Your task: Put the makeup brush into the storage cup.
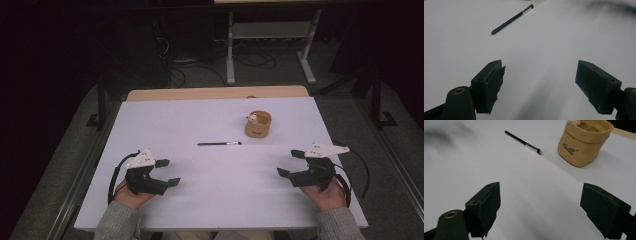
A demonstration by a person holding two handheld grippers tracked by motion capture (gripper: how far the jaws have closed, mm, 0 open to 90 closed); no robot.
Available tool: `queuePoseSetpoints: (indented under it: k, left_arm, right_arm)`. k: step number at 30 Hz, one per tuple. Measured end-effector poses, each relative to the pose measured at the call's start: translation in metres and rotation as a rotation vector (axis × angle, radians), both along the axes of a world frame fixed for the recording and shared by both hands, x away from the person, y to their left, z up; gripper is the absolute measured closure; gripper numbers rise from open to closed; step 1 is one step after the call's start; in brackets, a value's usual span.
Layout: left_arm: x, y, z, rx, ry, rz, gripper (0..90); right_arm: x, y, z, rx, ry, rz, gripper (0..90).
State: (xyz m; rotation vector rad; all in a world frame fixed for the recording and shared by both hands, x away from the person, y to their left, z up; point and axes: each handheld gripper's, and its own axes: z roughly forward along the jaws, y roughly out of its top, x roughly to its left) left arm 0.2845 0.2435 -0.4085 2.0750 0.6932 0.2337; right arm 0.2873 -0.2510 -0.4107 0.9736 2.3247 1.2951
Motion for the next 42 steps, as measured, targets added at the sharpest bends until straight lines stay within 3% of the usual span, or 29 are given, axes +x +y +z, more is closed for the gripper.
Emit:
queuePoseSetpoints:
  k: [18, 29, 36, 38, 42]
  left_arm:
    - [-0.001, -0.01, 0.002, 0.031, -0.009, -0.028, 22.4]
    - [0.005, -0.025, 0.01, 0.067, 0.014, -0.067, 25.4]
    - [0.022, -0.029, 0.02, 0.125, 0.03, -0.1, 25.1]
    - [0.03, -0.03, 0.022, 0.118, 0.048, -0.109, 24.6]
    - [0.051, -0.035, 0.027, 0.175, 0.063, -0.129, 24.9]
  right_arm:
    - [-0.002, -0.005, 0.001, 0.023, 0.007, -0.01, 15.3]
    - [-0.002, -0.007, 0.0, 0.029, 0.004, -0.015, 15.4]
    - [-0.001, -0.006, -0.002, 0.024, 0.009, -0.015, 15.4]
    - [-0.003, -0.005, -0.001, 0.022, 0.005, -0.016, 15.4]
    - [-0.002, -0.005, -0.002, 0.017, 0.008, -0.018, 15.4]
